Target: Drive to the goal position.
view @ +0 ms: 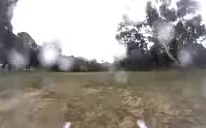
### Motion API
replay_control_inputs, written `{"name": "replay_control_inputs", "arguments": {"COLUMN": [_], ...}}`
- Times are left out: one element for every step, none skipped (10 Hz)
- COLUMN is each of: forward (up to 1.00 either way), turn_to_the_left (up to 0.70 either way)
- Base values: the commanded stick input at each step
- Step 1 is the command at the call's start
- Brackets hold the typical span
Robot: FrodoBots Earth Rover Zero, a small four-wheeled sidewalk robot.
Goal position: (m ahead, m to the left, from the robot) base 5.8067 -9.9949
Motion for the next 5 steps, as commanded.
{"name": "replay_control_inputs", "arguments": {"forward": [1.0, 1.0, 1.0, 1.0, 1.0], "turn_to_the_left": [0.0, 0.0, 0.0, 0.0, -0.4]}}
